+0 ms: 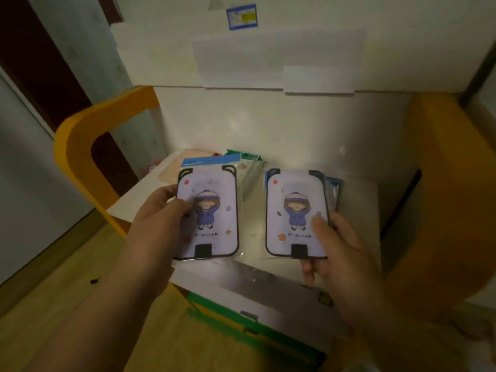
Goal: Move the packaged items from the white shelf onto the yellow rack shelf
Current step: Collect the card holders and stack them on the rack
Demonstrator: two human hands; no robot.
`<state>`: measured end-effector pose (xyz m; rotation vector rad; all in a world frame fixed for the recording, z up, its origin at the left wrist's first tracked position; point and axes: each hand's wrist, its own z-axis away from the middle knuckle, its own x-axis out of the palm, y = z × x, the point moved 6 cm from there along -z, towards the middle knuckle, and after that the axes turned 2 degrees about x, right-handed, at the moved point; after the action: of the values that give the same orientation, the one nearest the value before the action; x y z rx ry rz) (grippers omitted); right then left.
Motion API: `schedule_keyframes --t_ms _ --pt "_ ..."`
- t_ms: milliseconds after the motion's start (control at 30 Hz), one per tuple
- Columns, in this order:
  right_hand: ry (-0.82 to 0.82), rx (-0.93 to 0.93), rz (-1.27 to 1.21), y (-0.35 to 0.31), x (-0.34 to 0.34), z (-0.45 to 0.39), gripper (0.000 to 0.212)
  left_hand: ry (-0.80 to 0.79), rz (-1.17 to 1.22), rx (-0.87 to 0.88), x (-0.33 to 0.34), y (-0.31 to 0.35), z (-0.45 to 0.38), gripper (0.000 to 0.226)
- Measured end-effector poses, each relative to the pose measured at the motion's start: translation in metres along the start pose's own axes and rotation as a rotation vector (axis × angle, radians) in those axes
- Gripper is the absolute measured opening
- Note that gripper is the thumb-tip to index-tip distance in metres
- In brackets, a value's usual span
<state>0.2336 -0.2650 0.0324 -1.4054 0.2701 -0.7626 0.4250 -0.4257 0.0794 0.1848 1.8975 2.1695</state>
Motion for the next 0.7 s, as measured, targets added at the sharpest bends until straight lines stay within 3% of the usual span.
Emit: schedule_keyframes --t_ms 200,433,700 --pt "0.159 0.002 -0.019 0.003 -0.007 -0.034 0.025 -0.135 -0.052 -0.054 0.037 -0.014 -0.058 0.013" --pt "0.492 -0.084 0.002 0.0 -0.024 -0.046 0.016 -0.333 -0.163 -0.03 0.113 -0.032 -0.109 0.02" --pt "0.79 -0.127 -0.008 -0.008 -0.042 -0.037 0.024 -0.539 -0.336 -0.046 0.199 -0.07 -0.135 0.017"
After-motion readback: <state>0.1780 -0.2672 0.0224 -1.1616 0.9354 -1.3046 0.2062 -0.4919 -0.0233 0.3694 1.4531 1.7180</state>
